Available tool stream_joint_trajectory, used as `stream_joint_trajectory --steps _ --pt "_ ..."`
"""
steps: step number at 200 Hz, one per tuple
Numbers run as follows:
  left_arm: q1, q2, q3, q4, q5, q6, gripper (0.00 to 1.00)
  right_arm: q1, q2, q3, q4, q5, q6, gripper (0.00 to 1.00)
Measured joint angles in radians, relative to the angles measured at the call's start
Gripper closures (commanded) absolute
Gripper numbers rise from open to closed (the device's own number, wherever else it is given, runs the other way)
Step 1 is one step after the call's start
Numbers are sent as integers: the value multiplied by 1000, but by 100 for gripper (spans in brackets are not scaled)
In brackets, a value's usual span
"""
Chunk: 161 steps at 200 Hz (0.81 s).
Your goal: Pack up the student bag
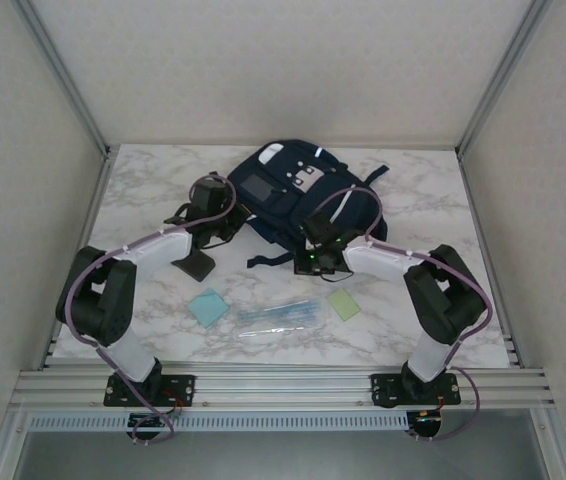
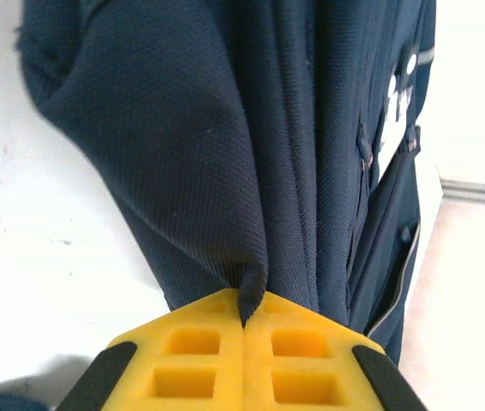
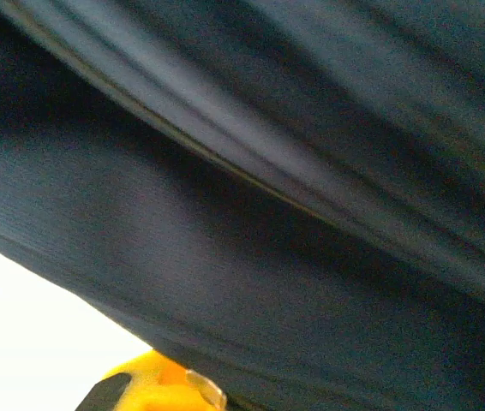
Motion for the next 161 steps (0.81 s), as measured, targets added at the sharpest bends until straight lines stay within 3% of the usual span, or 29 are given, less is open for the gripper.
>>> stream_joint_trajectory --steps 77,114,147,154,155,161 --pt "25 41 51 -3 3 34 100 -37 -92 21 -200 137 -155 100" --pt "71 127 149 -26 33 88 100 -110 -100 21 -267 127 -217 100" --pt "103 249 290 -53 58 127 100 -122 -100 21 -235 -2 -227 100" --pt "107 277 323 -56 65 130 88 -122 -97 21 -216 -40 -223 100" --pt "108 279 327 -56 65 132 80 -122 -97 21 -214 -44 -223 100" --pt "111 301 356 -61 69 135 61 -120 -91 20 -193 -83 -214 100"
